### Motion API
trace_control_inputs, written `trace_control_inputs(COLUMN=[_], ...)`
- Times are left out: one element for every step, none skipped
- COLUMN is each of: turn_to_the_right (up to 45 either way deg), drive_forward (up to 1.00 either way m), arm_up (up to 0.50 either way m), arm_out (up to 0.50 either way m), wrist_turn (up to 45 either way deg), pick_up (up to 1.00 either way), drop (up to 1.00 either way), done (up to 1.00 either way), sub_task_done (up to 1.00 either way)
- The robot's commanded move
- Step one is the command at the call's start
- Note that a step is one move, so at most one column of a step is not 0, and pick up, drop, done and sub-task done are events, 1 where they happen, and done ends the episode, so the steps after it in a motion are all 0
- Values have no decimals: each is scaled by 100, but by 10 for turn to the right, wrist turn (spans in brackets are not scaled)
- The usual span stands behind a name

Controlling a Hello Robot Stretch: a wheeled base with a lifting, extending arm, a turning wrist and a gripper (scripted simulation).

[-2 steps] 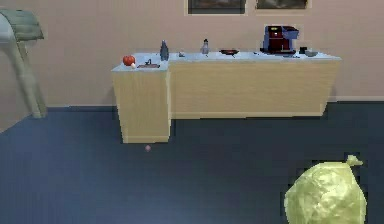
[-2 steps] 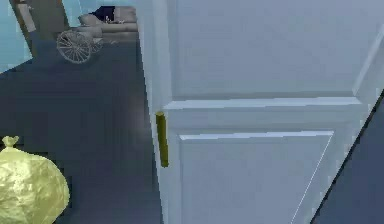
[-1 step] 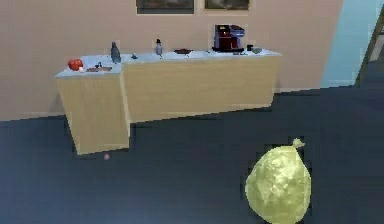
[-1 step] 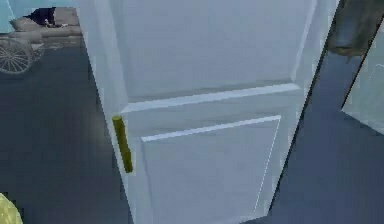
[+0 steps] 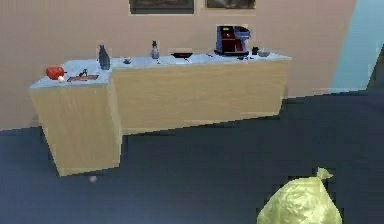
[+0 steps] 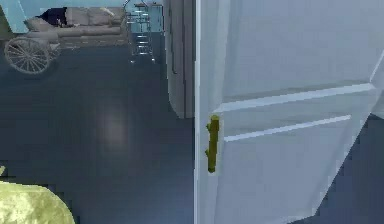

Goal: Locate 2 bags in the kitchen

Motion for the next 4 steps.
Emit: trace_control_inputs(turn_to_the_right=[360,0,-450,-60], drive_forward=[0,0,0,0], arm_up=[0,0,0,0], arm_out=[0,0,0,0], wrist_turn=[0,0,0,0], pick_up=[0,0,0,0], drop=[0,0,0,0], done=[0,0,0,0], sub_task_done=[0,100,0,0])
